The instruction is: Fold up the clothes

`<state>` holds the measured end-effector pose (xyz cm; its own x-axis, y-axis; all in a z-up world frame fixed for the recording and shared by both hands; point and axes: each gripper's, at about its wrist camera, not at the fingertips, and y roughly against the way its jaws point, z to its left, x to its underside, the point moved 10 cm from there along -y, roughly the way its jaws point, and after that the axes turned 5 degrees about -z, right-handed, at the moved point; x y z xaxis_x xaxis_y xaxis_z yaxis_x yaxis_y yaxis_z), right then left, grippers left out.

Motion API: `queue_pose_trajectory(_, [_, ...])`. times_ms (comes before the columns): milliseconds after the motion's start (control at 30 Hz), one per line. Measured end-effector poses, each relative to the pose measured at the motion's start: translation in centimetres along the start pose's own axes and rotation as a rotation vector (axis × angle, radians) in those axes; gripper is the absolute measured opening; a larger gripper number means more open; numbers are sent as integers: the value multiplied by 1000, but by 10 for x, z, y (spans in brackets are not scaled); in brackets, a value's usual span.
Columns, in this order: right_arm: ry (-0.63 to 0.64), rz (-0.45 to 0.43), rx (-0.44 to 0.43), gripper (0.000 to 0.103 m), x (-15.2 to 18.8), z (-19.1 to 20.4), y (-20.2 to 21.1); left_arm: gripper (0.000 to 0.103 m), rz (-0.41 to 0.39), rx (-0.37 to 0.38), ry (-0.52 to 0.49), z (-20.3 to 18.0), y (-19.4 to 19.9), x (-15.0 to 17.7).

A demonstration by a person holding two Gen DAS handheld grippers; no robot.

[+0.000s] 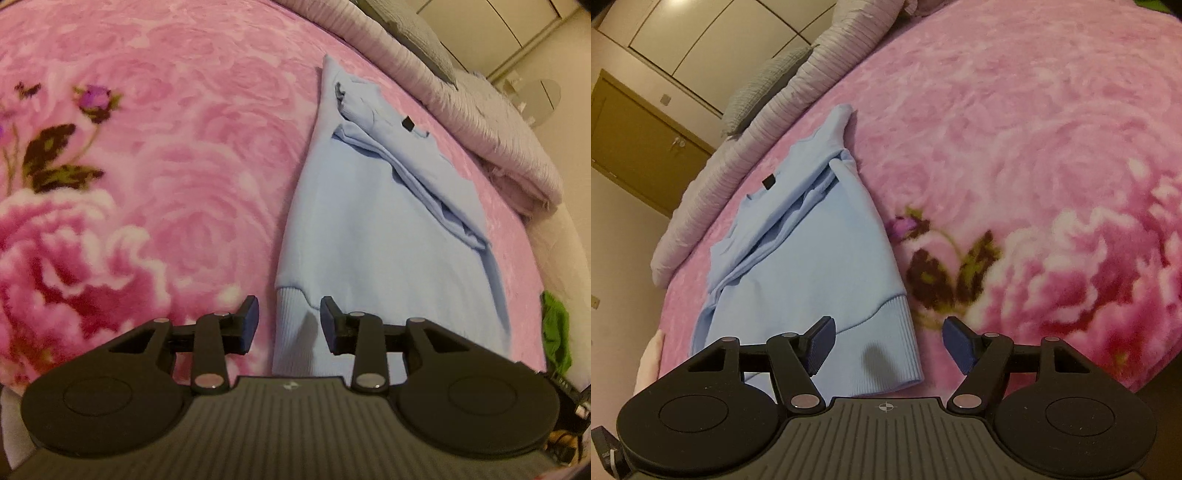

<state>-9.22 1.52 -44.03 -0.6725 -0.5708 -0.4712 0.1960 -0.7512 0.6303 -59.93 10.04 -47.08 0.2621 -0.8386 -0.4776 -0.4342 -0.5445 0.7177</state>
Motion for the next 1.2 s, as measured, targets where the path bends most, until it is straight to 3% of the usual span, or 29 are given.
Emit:
queue_pose_trajectory(67, [12, 9, -9, 59, -1, 1, -2, 32, -7, 38, 28, -4, -6, -3])
queue_pose_trajectory(167, [5, 21, -29, 56, -3, 1, -11, 33, -2, 90, 32, -17, -19, -3])
queue_pose_trajectory(267, [-50, 22, -79, 56, -7, 2, -22, 22, 0, 120, 1, -26, -28, -3])
queue_pose_trajectory(300, [-61, 23, -86, 47, -9, 2, -26, 10, 1, 122, -7, -27, -30, -3])
queue_pose_trajectory(367, [-63, 30, -76, 16, -9, 1, -31, 10, -1, 125, -13, -25, -29, -3])
queue_pose_trajectory(500, [-96, 8, -115, 11, -11, 2, -21, 8, -43, 135, 7, -18, -13, -4])
queue_pose_trajectory(600, [-121, -28, -165, 10, -16, 10, -4, 8, -75, 190, 62, -14, 6, -8])
queue_pose_trajectory(867, [-46, -94, -272, 10, -20, 62, 55, 7, -139, 301, 87, -26, 71, -7])
queue_pose_trajectory(1033, [-50, -86, -284, 10, 4, 63, 100, 7, -127, 340, 144, -7, 121, 31])
queue_pose_trajectory(1200, [-99, -22, -231, 10, 56, 35, 137, 7, -64, 355, 217, 12, 147, 80])
